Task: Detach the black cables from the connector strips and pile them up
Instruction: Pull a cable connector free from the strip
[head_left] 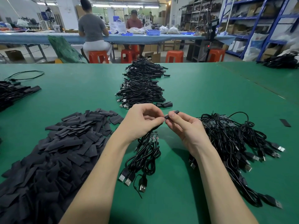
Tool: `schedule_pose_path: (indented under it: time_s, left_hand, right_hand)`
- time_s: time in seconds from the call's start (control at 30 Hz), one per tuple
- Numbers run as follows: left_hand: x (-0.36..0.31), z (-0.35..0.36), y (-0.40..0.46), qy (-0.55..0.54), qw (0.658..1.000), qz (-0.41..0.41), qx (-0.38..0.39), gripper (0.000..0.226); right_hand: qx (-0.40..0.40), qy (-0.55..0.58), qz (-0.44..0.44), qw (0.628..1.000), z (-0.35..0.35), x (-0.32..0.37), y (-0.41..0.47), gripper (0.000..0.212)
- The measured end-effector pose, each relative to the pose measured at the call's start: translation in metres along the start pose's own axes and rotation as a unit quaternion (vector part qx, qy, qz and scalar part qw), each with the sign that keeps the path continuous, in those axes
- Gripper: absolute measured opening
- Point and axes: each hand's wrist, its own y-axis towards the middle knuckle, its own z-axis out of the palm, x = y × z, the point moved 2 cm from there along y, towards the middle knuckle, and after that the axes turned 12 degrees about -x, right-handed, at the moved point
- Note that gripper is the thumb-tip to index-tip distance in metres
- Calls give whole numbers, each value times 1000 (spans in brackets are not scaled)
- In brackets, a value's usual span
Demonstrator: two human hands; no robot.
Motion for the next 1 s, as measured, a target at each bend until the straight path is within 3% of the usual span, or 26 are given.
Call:
schedule_pose_path:
  time_s: [0.27,0.6,0.9,1.0]
  left_hand:
    - [-2,-3,0,-5,1000,2,-15,12]
    - [2,-2,0,27,999,-26,-5,9]
    - [2,3,-3,-62,997,-47,-2,9]
    - [3,7,-3,-90,994,-67,-2,10]
  right_hand:
    - [1,3,2,1000,2,-3,1,25]
    - [-12,10,13,1000,-1,-1,1,17]
    - [1,9,5,1000,-2,2,-1,22]
    - [-13,-12,-39,999,1,3,-4,34]
